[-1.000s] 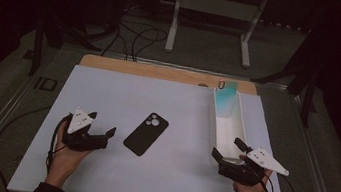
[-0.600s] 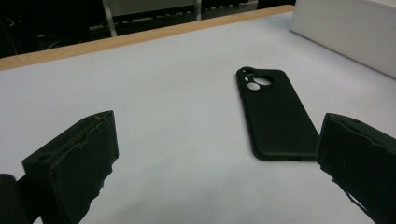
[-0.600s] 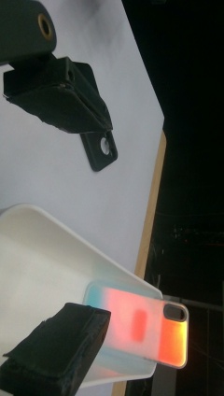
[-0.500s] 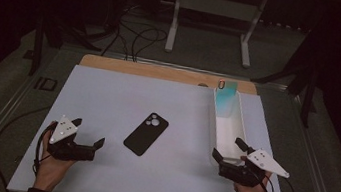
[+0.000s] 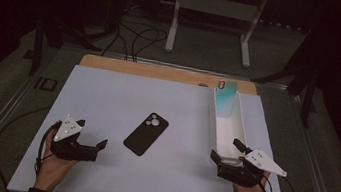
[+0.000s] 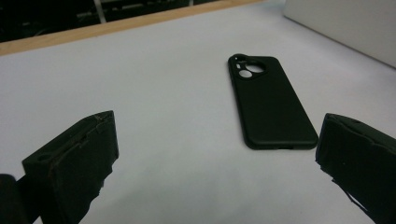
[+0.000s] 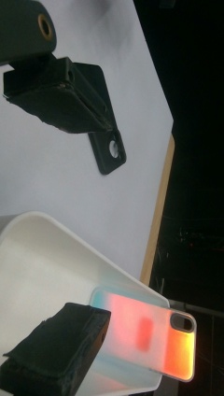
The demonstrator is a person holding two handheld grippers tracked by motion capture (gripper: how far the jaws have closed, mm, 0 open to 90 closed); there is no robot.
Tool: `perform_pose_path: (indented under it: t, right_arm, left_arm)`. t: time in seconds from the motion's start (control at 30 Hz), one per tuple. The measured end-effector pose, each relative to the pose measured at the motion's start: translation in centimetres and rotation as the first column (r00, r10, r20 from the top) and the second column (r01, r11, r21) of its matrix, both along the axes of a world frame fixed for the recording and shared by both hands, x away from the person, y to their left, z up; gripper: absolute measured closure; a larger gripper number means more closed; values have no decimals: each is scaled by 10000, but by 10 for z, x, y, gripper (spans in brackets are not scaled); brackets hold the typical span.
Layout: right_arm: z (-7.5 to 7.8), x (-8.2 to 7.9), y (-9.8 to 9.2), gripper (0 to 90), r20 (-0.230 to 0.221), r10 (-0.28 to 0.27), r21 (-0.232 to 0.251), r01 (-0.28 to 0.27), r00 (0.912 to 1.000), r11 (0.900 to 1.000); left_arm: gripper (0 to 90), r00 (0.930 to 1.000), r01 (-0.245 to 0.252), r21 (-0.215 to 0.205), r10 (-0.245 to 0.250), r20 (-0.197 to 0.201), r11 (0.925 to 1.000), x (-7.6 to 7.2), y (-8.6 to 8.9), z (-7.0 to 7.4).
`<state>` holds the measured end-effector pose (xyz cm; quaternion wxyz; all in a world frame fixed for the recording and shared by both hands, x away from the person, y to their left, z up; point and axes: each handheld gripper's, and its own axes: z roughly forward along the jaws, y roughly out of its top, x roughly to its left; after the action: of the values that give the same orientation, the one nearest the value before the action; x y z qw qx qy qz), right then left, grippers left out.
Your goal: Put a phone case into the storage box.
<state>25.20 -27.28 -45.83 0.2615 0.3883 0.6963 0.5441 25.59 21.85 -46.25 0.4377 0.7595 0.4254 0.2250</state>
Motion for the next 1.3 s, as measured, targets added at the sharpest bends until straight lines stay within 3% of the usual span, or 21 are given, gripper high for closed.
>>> perform_pose_path:
  t: [0.3, 0.53, 0.83, 1.0, 1.3]
  right_arm:
    - [0, 2, 1, 87, -115, -57, -134, 56, 9999, 9999]
    - [1, 2, 1, 87, -133, -70, -78, 69, 9999, 9999]
    - [1, 3, 1, 87, -143, -81, -79, 79, 9999, 9999]
    - [1, 3, 1, 87, -148, -72, -82, 71, 9999, 9999]
    - [1, 3, 1, 87, -166, -107, -112, 106, 9998, 9999]
  left_arm:
    - [0, 9980, 299, 392, -276, -574, 9988, 16, -26, 8]
    - [0, 9907, 717, 1104, -580, -1229, 9913, 35, -54, 5]
    - [0, 9800, 1021, 1425, -749, -1843, 9845, 52, -80, -1]
    - [0, 9727, 1207, 1539, -860, -2155, 9807, 63, -91, -7]
    - [1, 9528, 1540, 1806, -975, -2877, 9714, 75, -109, -25]
